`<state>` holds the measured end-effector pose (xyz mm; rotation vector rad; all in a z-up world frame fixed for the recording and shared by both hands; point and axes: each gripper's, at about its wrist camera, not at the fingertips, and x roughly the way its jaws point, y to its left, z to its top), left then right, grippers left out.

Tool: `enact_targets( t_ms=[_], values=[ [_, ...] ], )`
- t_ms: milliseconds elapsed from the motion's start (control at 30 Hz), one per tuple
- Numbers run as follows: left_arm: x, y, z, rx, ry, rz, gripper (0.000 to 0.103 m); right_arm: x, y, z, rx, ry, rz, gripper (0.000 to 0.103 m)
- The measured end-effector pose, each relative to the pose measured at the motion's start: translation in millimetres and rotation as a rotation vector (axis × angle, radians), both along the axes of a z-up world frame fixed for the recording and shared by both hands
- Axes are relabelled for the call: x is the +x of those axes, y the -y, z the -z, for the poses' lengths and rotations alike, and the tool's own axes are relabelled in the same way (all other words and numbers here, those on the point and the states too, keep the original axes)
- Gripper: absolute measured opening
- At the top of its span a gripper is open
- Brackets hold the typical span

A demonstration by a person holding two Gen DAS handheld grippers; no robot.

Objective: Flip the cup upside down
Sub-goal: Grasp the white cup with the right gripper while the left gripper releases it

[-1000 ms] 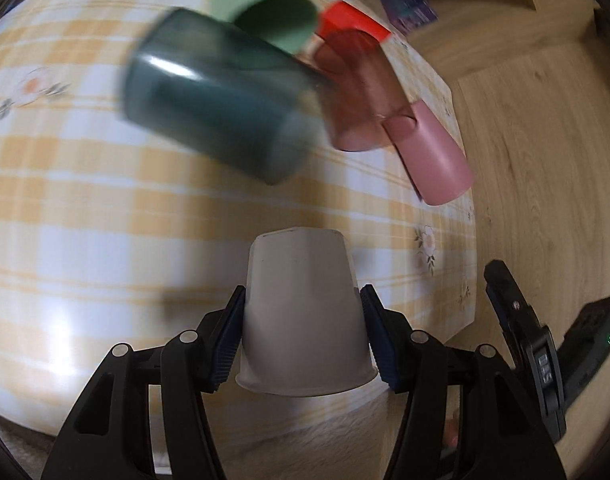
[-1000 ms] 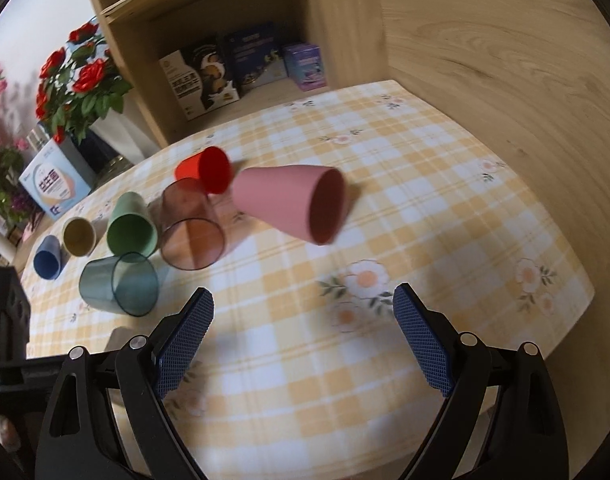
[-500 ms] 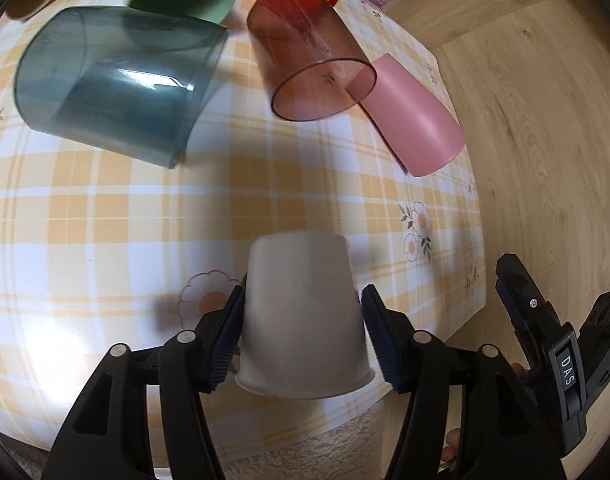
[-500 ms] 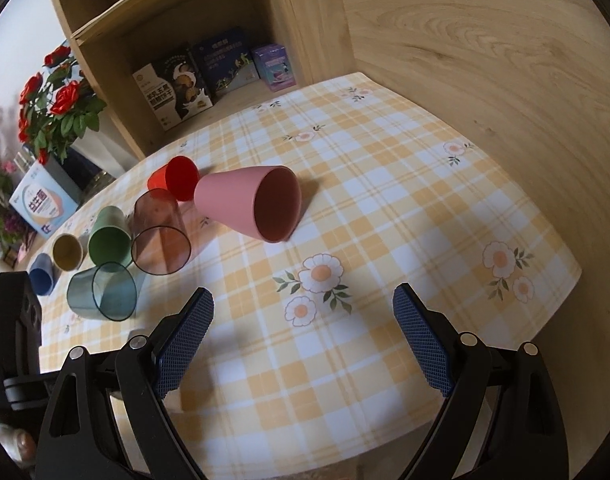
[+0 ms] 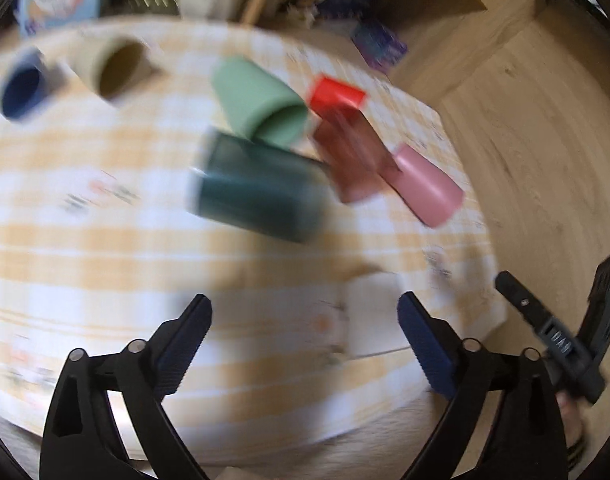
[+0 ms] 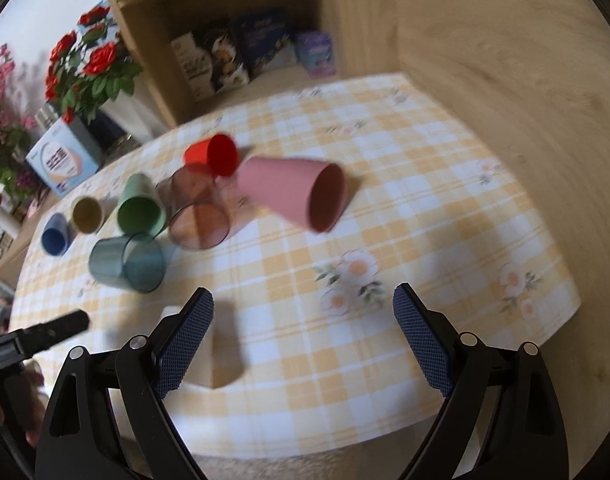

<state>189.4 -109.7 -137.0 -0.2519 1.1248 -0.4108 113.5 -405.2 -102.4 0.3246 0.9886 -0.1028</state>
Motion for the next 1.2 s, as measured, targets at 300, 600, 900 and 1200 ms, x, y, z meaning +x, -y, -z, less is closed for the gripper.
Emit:
enact_targets(
  t_ms=[300,600,900,1200],
  values=[
    [-28,-76,-36,0.245,0.320,-0.178,0.097,35,-37,26,0.215,-0.244,-0.156,0.088],
    [-37,-120,-33,0.272,0.331,-0.273,0.097,73,-83,49,0.172,-0.403,-0.209,0.088],
    [-42,-134,-30,0.261,0.324,-0.308,0.097,89,-92,63,0.152,-0.461,-0.200,0.088],
    [-42,-129,-30,0.273,0.322,-0.291,0.097,97,-101,79,0.164,-0.506,-0.212,0.055]
  ],
)
